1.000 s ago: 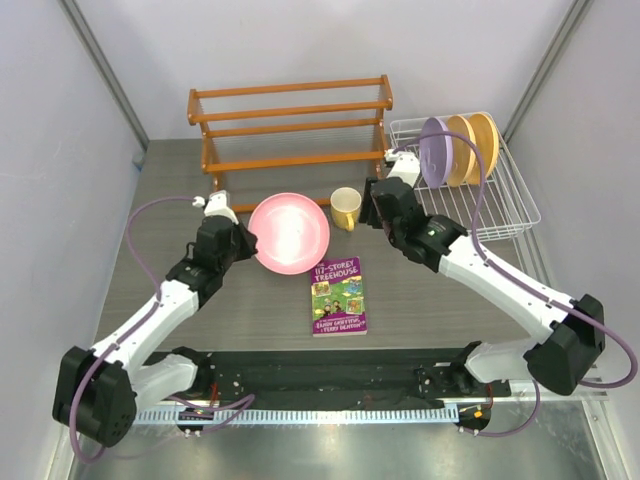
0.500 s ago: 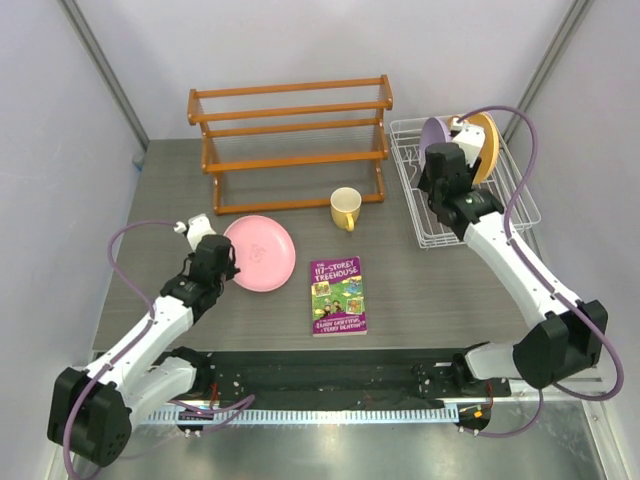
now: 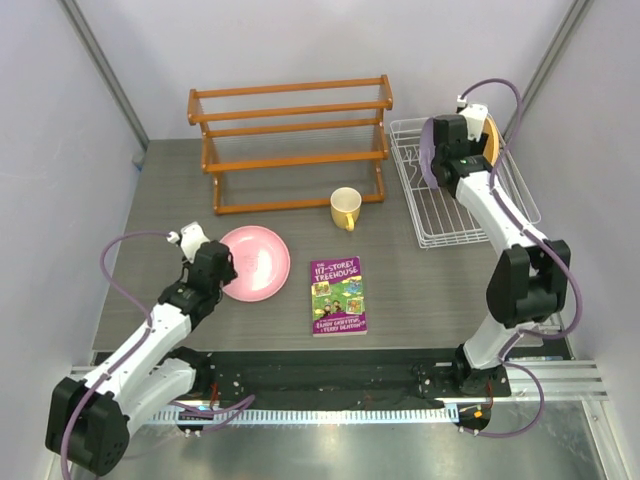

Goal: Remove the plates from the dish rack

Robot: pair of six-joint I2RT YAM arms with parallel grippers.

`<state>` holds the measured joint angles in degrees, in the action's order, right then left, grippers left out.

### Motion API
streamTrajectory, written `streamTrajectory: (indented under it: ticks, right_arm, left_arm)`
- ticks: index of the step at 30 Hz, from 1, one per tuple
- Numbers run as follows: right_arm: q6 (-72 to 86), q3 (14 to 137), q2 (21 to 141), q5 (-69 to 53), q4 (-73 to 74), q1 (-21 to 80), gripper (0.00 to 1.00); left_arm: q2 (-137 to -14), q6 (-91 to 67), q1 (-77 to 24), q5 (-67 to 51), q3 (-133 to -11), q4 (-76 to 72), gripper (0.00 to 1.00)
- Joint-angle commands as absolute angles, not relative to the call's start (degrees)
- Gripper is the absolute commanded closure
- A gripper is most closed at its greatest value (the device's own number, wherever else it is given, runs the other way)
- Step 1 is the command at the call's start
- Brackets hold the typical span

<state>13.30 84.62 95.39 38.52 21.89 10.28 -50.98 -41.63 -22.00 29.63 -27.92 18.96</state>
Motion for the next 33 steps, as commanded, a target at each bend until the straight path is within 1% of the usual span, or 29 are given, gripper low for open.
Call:
streamTrajectory:
  ticks: [1, 2, 3, 7, 8, 17, 19, 20, 21, 24, 25, 26, 28, 33]
  right_arm:
    - [7.47, 89.98, 99.04, 41.84, 15.12, 10.20, 0.43]
    - [6.69, 90.61, 99.92, 41.23, 14.86, 10.20, 0.43]
    - [6.33, 91.92, 101.24, 40.00, 14.68, 10.20, 0.43]
    - [5.02, 94.48, 104.49, 39.90, 14.33, 10.19, 0.43]
    - [3.70, 95.09, 105.11, 40.25, 14.33, 10.20, 0.43]
    - [0.26, 99.93, 112.32, 43.06, 14.85, 10.11, 0.44]
    - [-1.04, 101.07, 113.46, 43.50, 15.29, 10.20, 0.47]
    - [-1.32, 101.34, 114.16, 43.68, 15.38, 10.20, 0.49]
    - [-1.49, 101.69, 114.52, 43.68, 15.47, 10.20, 0.55]
    - [-1.76, 101.95, 114.79, 43.33, 15.56, 10.20, 0.69]
    - [-1.76, 102.04, 114.70, 43.16, 15.56, 10.28, 0.84]
    - [-2.02, 102.13, 114.70, 42.98, 15.56, 10.37, 0.87]
    - [-2.37, 102.39, 114.70, 43.50, 15.56, 10.72, 0.99]
    - [-5.18, 103.27, 114.87, 47.19, 14.07, 12.65, 0.99]
  left_arm:
    - [-48.78, -42.36, -21.71, 32.08, -28.12, 19.07, 0.46]
    - [-48.43, -42.45, -21.71, 32.17, -28.13, 19.07, 0.41]
    - [-47.91, -42.54, -21.71, 32.25, -28.13, 19.07, 0.33]
    - [-46.94, -42.45, -21.71, 32.96, -28.56, 18.90, 0.29]
    - [-46.76, -42.28, -21.71, 32.87, -28.56, 18.46, 0.26]
    - [-49.04, -41.05, -21.71, 31.99, -29.71, 16.61, 0.25]
    - [-49.48, -40.87, -21.71, 31.91, -29.79, 16.35, 0.25]
    - [-50.00, -40.87, -21.71, 31.82, -29.97, 16.26, 0.25]
    - [-50.10, -40.87, -21.71, 31.82, -29.88, 16.26, 0.25]
    - [-50.45, -40.78, -21.71, 31.90, -29.88, 15.82, 0.24]
    - [-50.62, -40.69, -21.71, 31.90, -30.06, 15.73, 0.24]
    - [-50.62, -40.69, -21.71, 31.99, -30.06, 15.73, 0.23]
    - [-50.80, -40.61, -21.71, 31.99, -30.15, 15.65, 0.23]
    - [-51.24, -40.61, -21.71, 31.73, -30.06, 15.21, 0.22]
